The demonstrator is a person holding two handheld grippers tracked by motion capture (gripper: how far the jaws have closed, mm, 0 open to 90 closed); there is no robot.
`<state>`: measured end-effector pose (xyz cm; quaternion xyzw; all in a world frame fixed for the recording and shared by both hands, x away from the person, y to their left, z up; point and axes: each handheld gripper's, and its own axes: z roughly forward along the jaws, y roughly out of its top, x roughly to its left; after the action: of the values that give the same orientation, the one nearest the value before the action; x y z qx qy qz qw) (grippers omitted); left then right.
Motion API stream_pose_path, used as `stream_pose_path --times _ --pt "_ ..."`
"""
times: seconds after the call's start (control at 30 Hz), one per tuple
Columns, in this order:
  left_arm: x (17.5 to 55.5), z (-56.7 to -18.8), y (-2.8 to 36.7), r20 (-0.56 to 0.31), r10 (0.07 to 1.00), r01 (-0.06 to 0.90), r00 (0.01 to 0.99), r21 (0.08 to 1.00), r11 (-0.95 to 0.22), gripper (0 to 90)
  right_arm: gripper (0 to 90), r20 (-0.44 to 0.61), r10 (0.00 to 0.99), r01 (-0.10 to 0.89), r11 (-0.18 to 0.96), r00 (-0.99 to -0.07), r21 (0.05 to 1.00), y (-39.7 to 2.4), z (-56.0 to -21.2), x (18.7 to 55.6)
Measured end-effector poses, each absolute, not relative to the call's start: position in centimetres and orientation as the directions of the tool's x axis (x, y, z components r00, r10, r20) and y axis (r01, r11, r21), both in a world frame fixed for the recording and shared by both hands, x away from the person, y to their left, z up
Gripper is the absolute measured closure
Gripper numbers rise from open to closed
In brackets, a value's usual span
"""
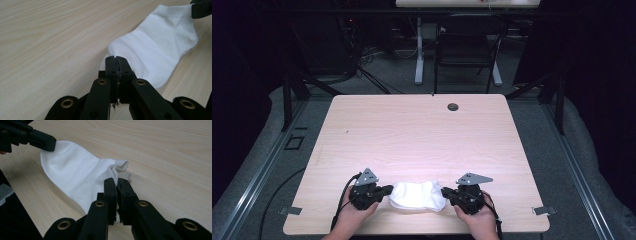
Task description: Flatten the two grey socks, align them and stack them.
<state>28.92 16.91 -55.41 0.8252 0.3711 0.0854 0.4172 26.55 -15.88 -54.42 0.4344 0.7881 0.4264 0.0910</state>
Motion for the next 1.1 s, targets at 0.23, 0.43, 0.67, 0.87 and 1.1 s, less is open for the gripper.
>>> stream_pose_path --times 0.23,0.43,0.67,0.87,1.1 --pt "29.1 -55.7 16.7 -0.165 0.683 0.544 0.711 0.745 -0.387 89.1 86.3 0.232 0.763 0.615 0.26 -0.603 0.744 -15.8 -54.8 26.7" --pt "29.1 -56.0 16.4 -0.153 0.678 0.542 0.719 0.734 -0.409 89.1 86.2 0.235 0.764 0.617 0.257 -0.601 0.744 -15.8 -55.0 26.9" --pt "29.0 -56.2 16.4 -0.147 0.679 0.543 0.719 0.728 -0.419 89.0 86.0 0.229 0.762 0.615 0.267 -0.606 0.742 -15.6 -55.1 27.0" --pt "29.2 -56.4 16.4 -0.148 0.685 0.549 0.713 0.725 -0.415 89.0 85.8 0.225 0.759 0.614 0.275 -0.611 0.74 -15.3 -55.2 27.2" --pt "29.4 -56.5 16.3 -0.146 0.688 0.549 0.711 0.727 -0.412 88.8 85.2 0.227 0.766 0.62 0.267 -0.601 0.738 -15.4 -55.5 27.4"
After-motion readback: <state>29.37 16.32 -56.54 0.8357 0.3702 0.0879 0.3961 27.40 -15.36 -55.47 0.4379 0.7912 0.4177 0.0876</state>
